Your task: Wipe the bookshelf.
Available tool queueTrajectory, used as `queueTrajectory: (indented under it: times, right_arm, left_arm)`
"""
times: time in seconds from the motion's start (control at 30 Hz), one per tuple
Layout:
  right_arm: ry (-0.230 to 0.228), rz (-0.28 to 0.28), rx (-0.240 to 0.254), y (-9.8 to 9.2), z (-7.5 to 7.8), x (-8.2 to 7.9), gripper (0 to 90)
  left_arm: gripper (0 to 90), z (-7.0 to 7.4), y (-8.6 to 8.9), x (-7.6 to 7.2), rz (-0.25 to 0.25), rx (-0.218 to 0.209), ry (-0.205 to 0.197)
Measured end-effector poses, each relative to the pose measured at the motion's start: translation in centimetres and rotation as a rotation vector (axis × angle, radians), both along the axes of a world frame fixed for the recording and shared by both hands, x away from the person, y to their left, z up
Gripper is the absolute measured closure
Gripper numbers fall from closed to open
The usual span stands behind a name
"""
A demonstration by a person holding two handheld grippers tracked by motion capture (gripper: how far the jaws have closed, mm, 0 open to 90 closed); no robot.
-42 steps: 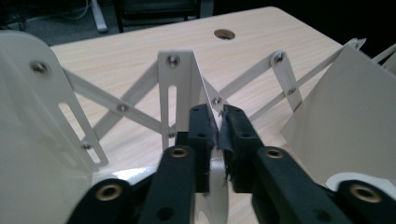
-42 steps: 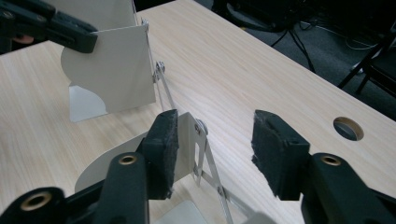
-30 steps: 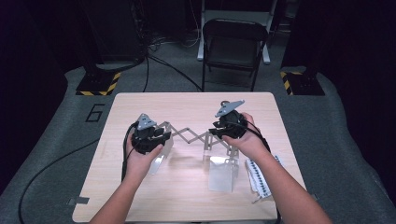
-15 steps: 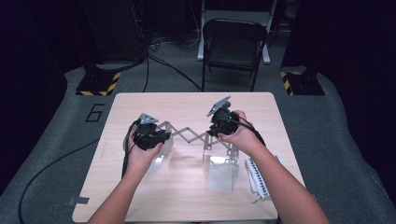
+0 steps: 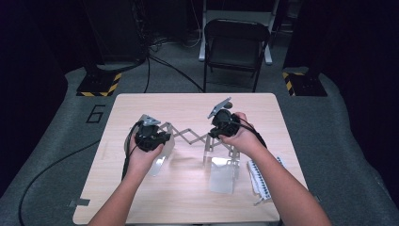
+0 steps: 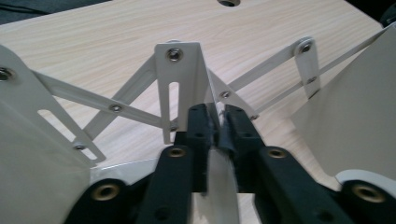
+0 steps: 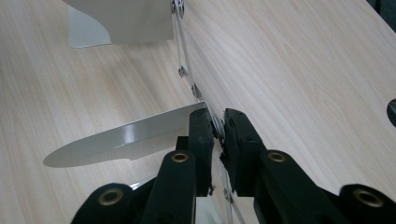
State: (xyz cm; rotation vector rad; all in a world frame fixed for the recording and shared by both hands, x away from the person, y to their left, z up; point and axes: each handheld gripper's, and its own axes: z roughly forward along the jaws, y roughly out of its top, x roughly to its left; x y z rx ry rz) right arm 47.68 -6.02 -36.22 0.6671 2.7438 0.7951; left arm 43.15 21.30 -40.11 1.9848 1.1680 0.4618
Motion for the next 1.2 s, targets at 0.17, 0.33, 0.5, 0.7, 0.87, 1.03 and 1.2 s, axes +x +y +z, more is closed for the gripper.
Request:
queueTrajectory:
  times: [0.17,0.33,0.5,0.7,0.87,1.03,1.2]
  right_arm:
    - [-0.007,0.011,-0.011,0.3,0.1,-0.6,82.3]
    - [0.004,0.037,-0.014,0.8,0.1,-1.5,83.8]
    - [0.010,0.027,-0.020,1.3,0.1,-2.3,84.0]
    - [0.023,0.004,-0.011,1.5,0.2,-2.8,81.2]
    - [0.048,0.007,0.015,1.6,0.2,-3.0,75.6]
    - [0.061,0.012,0.045,1.8,0.2,-3.3,70.1]
    - [0.079,0.037,0.048,1.8,0.1,-3.4,68.7]
  left_arm:
    - [88.1,0.2,0.2,0.2,0.007,0.049,-0.014]
    - [89.5,0.1,0.0,0.6,0.024,0.037,-0.036]
    - [89.4,0.1,-0.1,1.6,0.010,0.016,-0.027]
    - [89.4,0.1,-0.4,2.6,-0.045,0.031,-0.028]
    - [89.3,0.2,-0.8,3.2,-0.063,0.019,-0.024]
    - [88.8,0.0,-0.9,3.6,-0.085,0.001,-0.025]
    - [88.6,0.2,-1.1,4.0,-0.123,0.006,-0.011]
